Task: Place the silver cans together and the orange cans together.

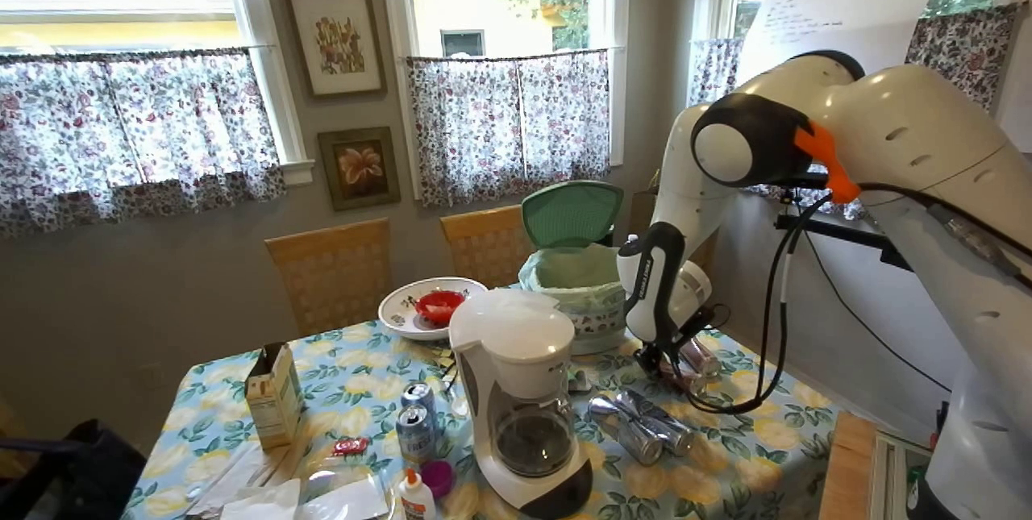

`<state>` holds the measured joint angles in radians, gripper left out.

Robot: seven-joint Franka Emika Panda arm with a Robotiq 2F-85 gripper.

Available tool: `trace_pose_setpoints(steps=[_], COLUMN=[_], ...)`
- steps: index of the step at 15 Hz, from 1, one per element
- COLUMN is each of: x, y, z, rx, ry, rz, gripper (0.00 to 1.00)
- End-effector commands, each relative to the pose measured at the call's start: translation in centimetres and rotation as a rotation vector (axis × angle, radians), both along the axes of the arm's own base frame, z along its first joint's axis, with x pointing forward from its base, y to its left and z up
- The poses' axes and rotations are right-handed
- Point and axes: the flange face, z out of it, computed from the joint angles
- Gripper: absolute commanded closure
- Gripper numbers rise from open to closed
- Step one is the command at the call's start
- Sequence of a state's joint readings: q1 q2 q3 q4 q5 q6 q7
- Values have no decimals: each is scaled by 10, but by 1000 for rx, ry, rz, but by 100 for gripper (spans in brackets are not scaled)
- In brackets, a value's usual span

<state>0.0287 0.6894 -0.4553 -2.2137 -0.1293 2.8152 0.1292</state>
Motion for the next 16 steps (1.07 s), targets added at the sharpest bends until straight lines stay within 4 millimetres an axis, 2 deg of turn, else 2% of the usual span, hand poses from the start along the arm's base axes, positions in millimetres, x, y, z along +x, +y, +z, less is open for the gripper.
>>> trace_pose_setpoints(steps=[1,2,3,4,5,6,8,11,12,16], x=[-4,-5,-6,-7,-7,-7,-7,-6,-5,-7], y=[-10,-13,-15,-18,-19,-20,-19,-19,-19,-24], z=[1,2,2,2,3,4,9,17,21,35], rx=[-33,-36,-40,-43,-46,-45,-37,-33,-32,-31], ry=[21,22,22,21,20,15,-1,-26,-37,-76], rz=[-24,-28,-33,-37,-41,-45,-51,-62,-65,-95], gripper=[46,46,51,50,53,25,24,5,1,0])
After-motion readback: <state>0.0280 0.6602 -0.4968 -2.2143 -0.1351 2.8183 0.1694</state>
